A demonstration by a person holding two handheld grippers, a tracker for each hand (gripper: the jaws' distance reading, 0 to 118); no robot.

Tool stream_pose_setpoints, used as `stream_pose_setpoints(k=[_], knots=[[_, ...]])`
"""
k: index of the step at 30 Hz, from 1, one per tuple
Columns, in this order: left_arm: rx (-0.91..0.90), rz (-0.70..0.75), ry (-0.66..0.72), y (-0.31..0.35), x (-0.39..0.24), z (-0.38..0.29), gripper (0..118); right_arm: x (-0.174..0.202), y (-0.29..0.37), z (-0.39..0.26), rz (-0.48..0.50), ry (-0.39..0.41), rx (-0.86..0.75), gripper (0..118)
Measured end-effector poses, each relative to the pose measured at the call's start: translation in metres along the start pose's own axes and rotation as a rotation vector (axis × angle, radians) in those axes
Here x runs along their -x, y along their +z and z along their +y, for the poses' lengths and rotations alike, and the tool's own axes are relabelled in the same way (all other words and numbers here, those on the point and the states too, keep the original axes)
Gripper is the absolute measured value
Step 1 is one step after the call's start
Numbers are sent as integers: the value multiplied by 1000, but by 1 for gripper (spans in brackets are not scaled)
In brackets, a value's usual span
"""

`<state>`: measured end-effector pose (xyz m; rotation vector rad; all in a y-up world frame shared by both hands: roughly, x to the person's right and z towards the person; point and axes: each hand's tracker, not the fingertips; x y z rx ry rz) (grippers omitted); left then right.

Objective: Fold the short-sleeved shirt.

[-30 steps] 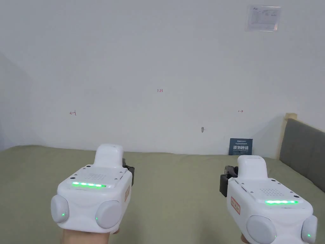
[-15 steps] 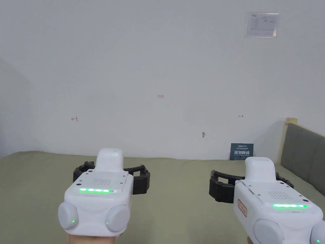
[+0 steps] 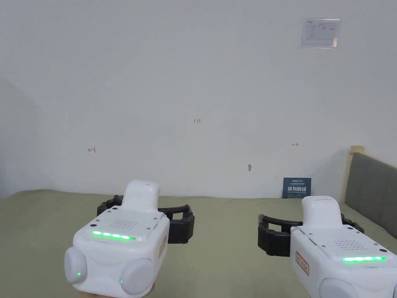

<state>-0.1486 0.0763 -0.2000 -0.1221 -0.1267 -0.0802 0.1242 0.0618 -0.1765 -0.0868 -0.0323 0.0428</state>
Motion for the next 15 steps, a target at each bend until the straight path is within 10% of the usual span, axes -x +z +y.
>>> stream_pose_setpoints(k=[15], knots=[[64,84,19,9,-3,14,116,2,3,-2,25,-4,20,118]])
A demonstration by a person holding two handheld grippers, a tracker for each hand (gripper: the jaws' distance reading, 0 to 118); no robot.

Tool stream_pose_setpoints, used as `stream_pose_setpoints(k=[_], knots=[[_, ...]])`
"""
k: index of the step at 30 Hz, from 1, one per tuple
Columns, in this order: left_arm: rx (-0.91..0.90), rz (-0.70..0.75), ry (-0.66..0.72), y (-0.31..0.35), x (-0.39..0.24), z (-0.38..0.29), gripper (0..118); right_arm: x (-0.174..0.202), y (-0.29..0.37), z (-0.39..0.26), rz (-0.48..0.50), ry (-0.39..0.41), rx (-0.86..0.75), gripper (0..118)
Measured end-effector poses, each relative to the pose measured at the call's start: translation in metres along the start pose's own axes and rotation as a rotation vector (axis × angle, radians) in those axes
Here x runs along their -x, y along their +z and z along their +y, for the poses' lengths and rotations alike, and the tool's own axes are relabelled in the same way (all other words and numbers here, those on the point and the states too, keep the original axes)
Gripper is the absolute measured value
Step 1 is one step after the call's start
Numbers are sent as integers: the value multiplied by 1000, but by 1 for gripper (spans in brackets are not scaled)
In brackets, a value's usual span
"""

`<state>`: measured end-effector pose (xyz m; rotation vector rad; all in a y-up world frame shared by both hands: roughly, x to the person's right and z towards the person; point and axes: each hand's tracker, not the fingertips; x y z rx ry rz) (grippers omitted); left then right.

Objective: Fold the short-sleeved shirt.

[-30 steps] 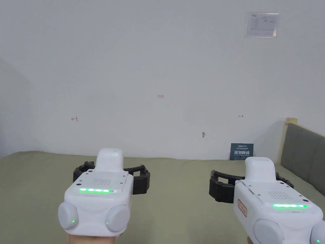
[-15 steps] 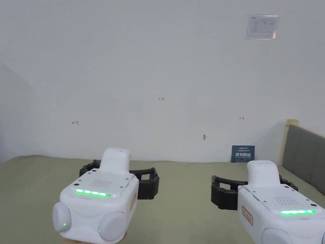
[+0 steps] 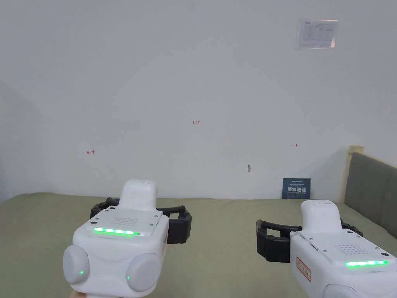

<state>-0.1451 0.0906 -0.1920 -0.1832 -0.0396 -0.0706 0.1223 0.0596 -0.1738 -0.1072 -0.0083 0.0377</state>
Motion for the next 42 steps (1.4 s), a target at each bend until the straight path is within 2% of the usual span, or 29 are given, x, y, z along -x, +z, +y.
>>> stream_pose_setpoints(k=[14,30,35,42], knots=[[7,-30,2,3,6,1,116,-1,3,0,4,-11,-6,118],[0,2,-12,4,4,1,116,-1,2,0,7,-14,-12,118],[5,-42,38,5,8,1,116,-1,1,0,13,-15,-8,118],[16,-40,41,6,8,3,116,0,2,-2,13,-21,-10,118]])
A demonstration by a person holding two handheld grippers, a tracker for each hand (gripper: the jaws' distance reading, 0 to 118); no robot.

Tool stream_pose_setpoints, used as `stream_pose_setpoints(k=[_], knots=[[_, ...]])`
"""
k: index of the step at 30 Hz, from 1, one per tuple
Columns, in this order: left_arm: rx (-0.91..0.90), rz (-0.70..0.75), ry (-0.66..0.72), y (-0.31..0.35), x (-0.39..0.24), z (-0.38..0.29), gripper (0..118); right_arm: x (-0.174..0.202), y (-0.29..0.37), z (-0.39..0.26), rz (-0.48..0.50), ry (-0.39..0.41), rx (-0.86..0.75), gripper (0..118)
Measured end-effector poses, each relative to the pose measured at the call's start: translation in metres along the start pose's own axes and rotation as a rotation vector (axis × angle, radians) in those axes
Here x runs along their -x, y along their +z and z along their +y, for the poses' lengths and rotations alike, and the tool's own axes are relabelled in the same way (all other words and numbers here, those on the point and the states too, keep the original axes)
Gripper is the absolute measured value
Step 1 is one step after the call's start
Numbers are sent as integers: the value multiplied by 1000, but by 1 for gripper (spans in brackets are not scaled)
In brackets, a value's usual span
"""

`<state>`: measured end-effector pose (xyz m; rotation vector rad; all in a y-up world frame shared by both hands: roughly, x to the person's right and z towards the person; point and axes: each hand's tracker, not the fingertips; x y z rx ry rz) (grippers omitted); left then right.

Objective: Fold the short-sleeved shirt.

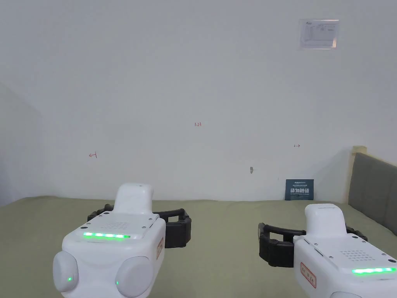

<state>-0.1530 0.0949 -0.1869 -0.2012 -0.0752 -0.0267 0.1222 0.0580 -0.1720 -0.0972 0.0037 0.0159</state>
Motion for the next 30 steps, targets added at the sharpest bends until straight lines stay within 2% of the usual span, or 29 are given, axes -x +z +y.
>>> stream_pose_setpoints(k=[24,28,30], knots=[[49,0,-22,-3,-4,-2,116,5,-1,-7,17,7,19,118],[13,62,-22,-7,-6,-5,115,5,-1,-8,23,2,23,118],[64,64,-8,-13,-3,-1,115,5,0,-9,31,3,23,118]])
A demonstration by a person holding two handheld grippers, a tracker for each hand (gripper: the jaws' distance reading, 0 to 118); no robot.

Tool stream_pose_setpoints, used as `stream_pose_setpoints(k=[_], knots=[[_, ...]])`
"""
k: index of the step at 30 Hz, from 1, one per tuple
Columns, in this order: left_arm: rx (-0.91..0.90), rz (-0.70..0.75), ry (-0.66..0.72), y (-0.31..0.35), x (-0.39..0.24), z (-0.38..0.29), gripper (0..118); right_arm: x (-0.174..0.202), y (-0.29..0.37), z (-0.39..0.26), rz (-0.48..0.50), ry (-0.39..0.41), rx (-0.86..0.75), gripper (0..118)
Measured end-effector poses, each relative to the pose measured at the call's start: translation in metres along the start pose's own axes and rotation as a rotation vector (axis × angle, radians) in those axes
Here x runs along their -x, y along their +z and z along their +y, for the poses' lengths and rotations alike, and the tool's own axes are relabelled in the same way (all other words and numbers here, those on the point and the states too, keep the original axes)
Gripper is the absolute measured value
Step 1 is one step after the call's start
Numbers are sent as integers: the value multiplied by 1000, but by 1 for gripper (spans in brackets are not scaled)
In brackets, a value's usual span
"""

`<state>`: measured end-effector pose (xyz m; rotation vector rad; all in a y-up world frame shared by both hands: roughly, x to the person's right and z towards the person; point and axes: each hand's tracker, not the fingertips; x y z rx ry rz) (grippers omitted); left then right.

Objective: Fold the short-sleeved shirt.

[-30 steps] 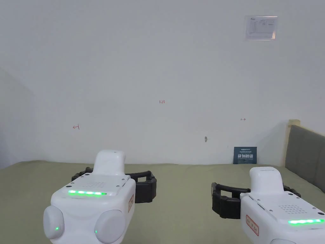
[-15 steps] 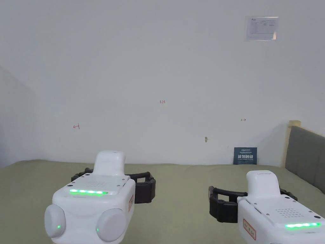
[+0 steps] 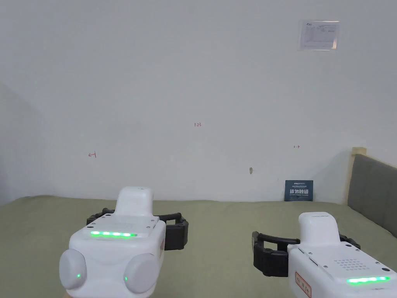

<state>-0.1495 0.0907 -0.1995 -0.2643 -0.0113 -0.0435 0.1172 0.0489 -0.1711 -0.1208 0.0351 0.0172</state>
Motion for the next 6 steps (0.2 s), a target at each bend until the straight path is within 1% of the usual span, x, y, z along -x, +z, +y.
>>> stream_pose_setpoints(k=[1,2,4,6], knots=[[35,-42,30,-2,3,1,115,0,0,0,4,2,0,118],[29,-15,28,-3,4,3,114,0,0,0,3,5,1,118],[-3,-10,11,-4,4,1,114,0,1,0,1,5,-5,118],[-76,79,-13,0,-1,0,115,-1,2,2,5,0,-6,118]])
